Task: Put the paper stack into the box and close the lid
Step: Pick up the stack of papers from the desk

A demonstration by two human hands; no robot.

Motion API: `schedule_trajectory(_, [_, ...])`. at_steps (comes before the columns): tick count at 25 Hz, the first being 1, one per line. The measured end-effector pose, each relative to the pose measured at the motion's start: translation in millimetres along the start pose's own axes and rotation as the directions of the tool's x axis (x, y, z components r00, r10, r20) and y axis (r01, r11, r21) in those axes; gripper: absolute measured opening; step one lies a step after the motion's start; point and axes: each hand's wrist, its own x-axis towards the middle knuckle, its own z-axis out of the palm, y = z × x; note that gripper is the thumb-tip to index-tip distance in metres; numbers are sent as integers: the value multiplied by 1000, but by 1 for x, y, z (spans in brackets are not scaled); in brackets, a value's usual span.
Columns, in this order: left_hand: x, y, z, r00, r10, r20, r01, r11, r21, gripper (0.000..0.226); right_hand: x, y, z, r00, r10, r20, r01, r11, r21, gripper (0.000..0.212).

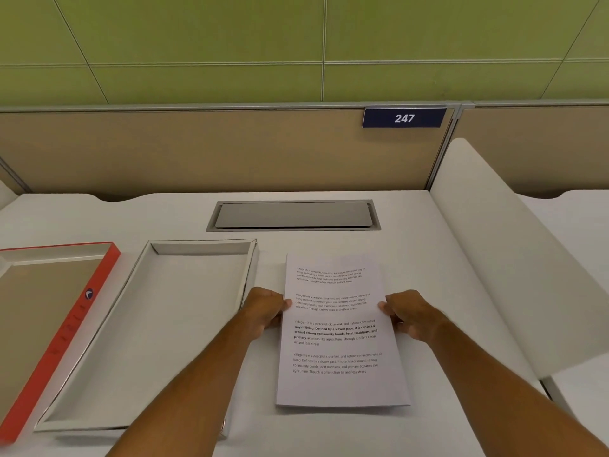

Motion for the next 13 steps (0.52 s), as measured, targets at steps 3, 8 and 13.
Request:
schedule_trajectory(3, [-12, 14, -1, 996, 86, 22, -86, 996, 2, 9, -12, -14, -4, 996, -92, 1, 92, 995, -31, 8])
schedule_trajectory(8, [-45, 51, -10, 940, 342, 0, -342, 940, -8, 13, -49, -46, -25, 900, -423, 100, 428, 904, -24, 17])
schedule_trajectory(13, [-75, 72, -19, 849, 529, -1, -528, 847, 68, 20, -73, -59, -38, 775, -614, 147, 618, 786, 18, 15])
